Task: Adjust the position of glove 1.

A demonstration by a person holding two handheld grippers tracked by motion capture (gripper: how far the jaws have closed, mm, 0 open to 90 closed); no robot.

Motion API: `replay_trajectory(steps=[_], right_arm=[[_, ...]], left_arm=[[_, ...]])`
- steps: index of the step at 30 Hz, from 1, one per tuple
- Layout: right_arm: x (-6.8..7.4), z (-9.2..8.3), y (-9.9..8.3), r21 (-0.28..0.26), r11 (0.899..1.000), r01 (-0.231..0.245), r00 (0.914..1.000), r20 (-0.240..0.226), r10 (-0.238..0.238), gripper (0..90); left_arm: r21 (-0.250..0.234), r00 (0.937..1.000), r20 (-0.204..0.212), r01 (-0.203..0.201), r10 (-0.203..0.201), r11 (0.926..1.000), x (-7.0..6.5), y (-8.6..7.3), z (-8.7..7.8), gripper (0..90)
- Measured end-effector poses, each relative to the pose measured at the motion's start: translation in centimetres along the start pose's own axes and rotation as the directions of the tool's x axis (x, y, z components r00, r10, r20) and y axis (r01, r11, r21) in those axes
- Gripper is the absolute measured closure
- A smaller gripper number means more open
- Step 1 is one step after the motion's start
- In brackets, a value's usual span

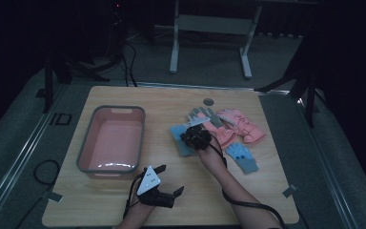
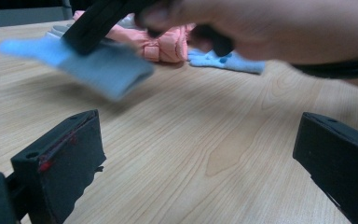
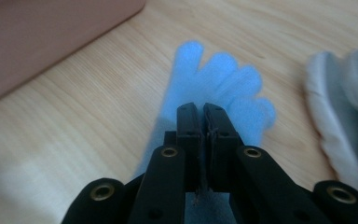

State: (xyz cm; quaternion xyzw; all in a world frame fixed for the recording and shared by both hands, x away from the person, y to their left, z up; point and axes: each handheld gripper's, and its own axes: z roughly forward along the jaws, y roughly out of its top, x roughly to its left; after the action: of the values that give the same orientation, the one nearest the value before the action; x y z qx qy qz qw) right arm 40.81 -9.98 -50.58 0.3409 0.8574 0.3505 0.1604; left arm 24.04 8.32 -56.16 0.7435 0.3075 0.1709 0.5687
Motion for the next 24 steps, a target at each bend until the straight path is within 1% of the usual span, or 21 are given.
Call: replay_trajectory(steps=[1,2,3,4,5,6,7,8,9,10,12,14,16,19,20,22,23,24], right_arm=[[0.0,-0.6,-0.1,-0.006,1.000,-0.014,0.9999,0.004,0.014,86.0],[0.1,-2.3,-0.4,-0.024,0.999,-0.041,0.9990,0.015,0.041,86.1],[0.2,-3.0,-0.6,-0.034,0.998,-0.051,0.9984,0.024,0.051,86.1],[0.2,-3.0,-0.6,-0.034,0.998,-0.051,0.9984,0.024,0.051,86.1],[0.4,-4.4,-1.2,-0.039,0.998,-0.057,0.9972,0.045,0.059,86.1],[0.4,-4.4,-1.2,-0.039,0.998,-0.057,0.9972,0.045,0.059,86.1],[0.5,-4.9,-1.5,-0.042,0.997,-0.066,0.9958,0.060,0.069,86.1],[0.7,-6.2,-2.4,-0.045,0.994,-0.100,0.9925,0.066,0.103,86.1],[0.7,-6.2,-2.4,-0.045,0.994,-0.100,0.9925,0.066,0.103,86.1],[1.0,-7.2,-3.5,-0.052,0.990,-0.131,0.9889,0.065,0.134,86.2],[1.3,-7.8,-4.4,-0.052,0.987,-0.154,0.9860,0.058,0.157,86.2],[1.9,-8.4,-5.5,-0.046,0.987,-0.157,0.9853,0.060,0.159,86.1],[2.3,-8.8,-6.6,-0.047,0.983,-0.176,0.9826,0.051,0.179,86.2],[2.5,-9.0,-7.0,-0.043,0.982,-0.184,0.9813,0.050,0.186,86.2],[3.4,-9.3,-8.1,-0.032,0.983,-0.183,0.9806,0.066,0.185,86.1],[3.7,-9.0,-8.6,-0.020,0.985,-0.169,0.9822,0.081,0.170,86.1],[3.8,-8.8,-8.8,-0.016,0.985,-0.170,0.9813,0.089,0.171,86.1],[3.8,-8.6,-9.0,-0.017,0.985,-0.174,0.9810,0.085,0.174,86.0]], left_arm=[[0.000,1.0000,-0.002,-0.002,0.002,1.0000,0.0,0.0,0.0,1.8],[0.000,1.0000,-0.003,0.000,0.000,1.0000,0.0,0.0,0.0,1.9],[-0.001,1.0000,-0.003,0.003,-0.003,1.0000,0.0,0.0,0.0,1.9],[0.000,1.0000,-0.003,0.002,-0.002,1.0000,0.0,0.0,0.0,1.9],[0.000,1.0000,-0.004,0.001,-0.001,1.0000,0.0,0.0,0.0,1.8],[0.000,1.0000,-0.004,0.001,-0.001,1.0000,0.0,0.0,0.0,1.8],[-0.002,1.0000,-0.005,0.000,0.000,1.0000,0.0,0.0,0.0,1.8],[-0.001,1.0000,-0.006,-0.001,0.001,1.0000,0.0,0.0,0.0,1.9],[-0.001,1.0000,-0.006,-0.001,0.001,1.0000,0.0,0.0,0.0,1.8],[-0.001,1.0000,-0.008,-0.002,0.002,1.0000,-0.1,0.0,0.0,1.9],[-0.001,1.0000,-0.009,-0.004,0.004,1.0000,-0.1,0.0,0.0,1.8],[0.000,0.9999,-0.010,-0.005,0.005,1.0000,-0.1,0.0,0.0,1.9],[0.000,0.9999,-0.011,-0.009,0.009,1.0000,-0.1,0.0,0.0,1.8],[0.002,0.9999,-0.010,-0.012,0.012,0.9999,-0.1,0.0,0.0,1.9],[0.005,0.9999,-0.008,-0.015,0.015,0.9999,-0.2,0.0,0.1,1.9],[0.005,0.9998,-0.008,-0.017,0.017,0.9998,-0.2,0.0,0.1,1.9],[0.005,0.9998,-0.008,-0.017,0.017,0.9998,-0.2,0.0,0.1,1.8],[0.005,0.9999,-0.007,-0.016,0.016,0.9999,-0.2,0.0,0.1,1.9]])
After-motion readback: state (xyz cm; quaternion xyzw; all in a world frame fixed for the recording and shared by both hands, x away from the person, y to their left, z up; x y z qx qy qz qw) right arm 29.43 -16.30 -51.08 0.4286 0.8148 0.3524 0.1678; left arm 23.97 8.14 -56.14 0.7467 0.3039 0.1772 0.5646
